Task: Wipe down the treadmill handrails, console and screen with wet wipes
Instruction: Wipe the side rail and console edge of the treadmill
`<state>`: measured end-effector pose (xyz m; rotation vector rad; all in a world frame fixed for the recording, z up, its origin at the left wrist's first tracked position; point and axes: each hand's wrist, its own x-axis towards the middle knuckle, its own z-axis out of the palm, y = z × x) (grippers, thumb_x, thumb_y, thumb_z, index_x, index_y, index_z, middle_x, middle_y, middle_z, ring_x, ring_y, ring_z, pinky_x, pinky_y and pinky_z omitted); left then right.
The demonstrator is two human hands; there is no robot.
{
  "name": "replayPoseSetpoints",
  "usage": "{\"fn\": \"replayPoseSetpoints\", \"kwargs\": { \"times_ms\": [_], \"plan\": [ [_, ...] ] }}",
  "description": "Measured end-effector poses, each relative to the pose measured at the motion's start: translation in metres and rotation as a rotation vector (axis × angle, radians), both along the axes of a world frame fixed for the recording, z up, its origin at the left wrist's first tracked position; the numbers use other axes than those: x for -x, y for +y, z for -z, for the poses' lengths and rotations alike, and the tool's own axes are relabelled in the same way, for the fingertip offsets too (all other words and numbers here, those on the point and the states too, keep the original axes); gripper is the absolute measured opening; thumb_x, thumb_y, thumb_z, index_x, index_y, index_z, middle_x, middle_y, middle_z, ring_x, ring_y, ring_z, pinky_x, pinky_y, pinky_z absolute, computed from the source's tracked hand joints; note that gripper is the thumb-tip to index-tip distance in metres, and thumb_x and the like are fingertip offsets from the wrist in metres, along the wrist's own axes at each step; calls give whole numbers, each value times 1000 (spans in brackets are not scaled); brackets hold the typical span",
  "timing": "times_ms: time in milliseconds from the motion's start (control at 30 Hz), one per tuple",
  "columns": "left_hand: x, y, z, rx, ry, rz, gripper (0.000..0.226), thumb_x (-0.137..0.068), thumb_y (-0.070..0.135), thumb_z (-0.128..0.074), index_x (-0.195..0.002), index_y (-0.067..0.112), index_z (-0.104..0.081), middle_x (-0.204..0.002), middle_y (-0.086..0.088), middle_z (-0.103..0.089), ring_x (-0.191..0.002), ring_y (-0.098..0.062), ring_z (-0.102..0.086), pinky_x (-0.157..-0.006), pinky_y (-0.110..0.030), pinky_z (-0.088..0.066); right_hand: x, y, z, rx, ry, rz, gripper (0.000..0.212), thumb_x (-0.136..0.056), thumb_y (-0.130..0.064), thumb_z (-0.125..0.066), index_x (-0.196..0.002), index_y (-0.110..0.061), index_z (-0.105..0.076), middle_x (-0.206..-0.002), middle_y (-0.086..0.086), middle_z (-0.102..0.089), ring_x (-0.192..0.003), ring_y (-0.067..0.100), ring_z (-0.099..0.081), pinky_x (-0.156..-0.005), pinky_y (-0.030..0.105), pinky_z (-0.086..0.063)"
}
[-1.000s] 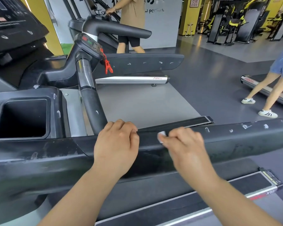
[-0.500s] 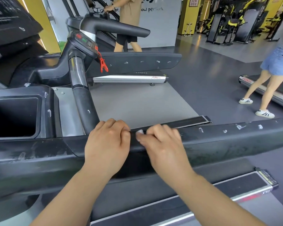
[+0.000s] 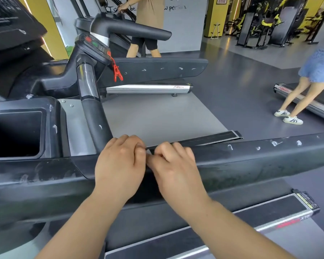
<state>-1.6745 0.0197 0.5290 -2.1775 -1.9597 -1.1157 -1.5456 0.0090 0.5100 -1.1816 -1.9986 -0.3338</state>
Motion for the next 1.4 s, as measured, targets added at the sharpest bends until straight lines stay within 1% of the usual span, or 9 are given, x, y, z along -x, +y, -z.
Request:
{"fn": "replayPoseSetpoints", "kwargs": {
  "times_ms": [267,400,567,667,833,933,1100,1233,1400],
  "plan": [
    [1,-3,-2,6,-1,14,58,-78,40,-13,-85,16,-65,-83,3,-62,-83,-21,-49,-70,-26,-32,-109,16,10,17,51,237,22,-72,-3,-61,-86,-12,-76,-74,8,-59,-61,33,-57,-63,36,-35],
    [-11,0,-5,41,-5,23,66,-73,45,-8,-92,18,-64,-95,3,-62,-92,-21,-49,-80,-30,-38,-72,17,-5,12,164,174,11,-77,-10,-65,-78,-15,-75,-69,4,-56,-57,29,-52,-62,34,-39],
    [-36,3,-11,136,-3,117,48,-88,36,-20,-109,21,-60,-111,6,-58,-106,-15,-47,-89,-21,-31,-22,13,-1,-27,48,27,22,-79,-12,-44,-69,-15,-63,-71,1,-51,-59,25,-47,-62,30,-21],
    [-37,2,-6,120,71,122,64,-78,46,-9,-105,24,-62,-107,8,-60,-102,-15,-49,-88,-25,-35,-66,18,6,16,30,85,20,-85,-18,-51,-81,-20,-71,-73,-1,-49,-64,23,-48,-65,28,-17],
    [-40,1,-8,173,92,102,75,-71,50,0,-106,27,-62,-109,10,-59,-104,-13,-46,-93,-27,-36,-135,24,12,41,83,265,18,-76,-6,-63,-84,-15,-76,-72,5,-58,-60,32,-56,-65,35,-34],
    [-54,2,-13,196,85,125,62,-79,45,-8,-111,28,-59,-114,12,-55,-109,-10,-43,-95,-28,-36,-111,21,1,29,193,170,12,-79,-10,-65,-79,-16,-75,-69,4,-57,-56,29,-54,-59,36,-42],
    [-68,6,-10,178,67,151,60,-79,42,-11,-108,23,-60,-111,7,-57,-105,-13,-45,-93,-26,-34,-53,6,10,-46,61,68,22,-83,-15,-47,-77,-15,-68,-74,0,-54,-62,23,-48,-63,30,-21],
    [-62,7,-5,130,44,164,73,-73,48,-4,-101,21,-66,-104,5,-61,-98,-17,-48,-88,-18,-29,-104,12,17,-69,54,115,18,-83,-12,-60,-89,-22,-73,-76,-2,-55,-65,22,-51,-66,33,-28],
    [-65,4,-5,117,98,122,76,-73,48,-1,-103,22,-66,-104,4,-61,-95,-18,-45,-85,-19,-27,-166,20,17,-31,84,288,27,-87,-23,-49,-87,-18,-76,-75,3,-59,-62,30,-55,-68,35,-31]
  ]
}}
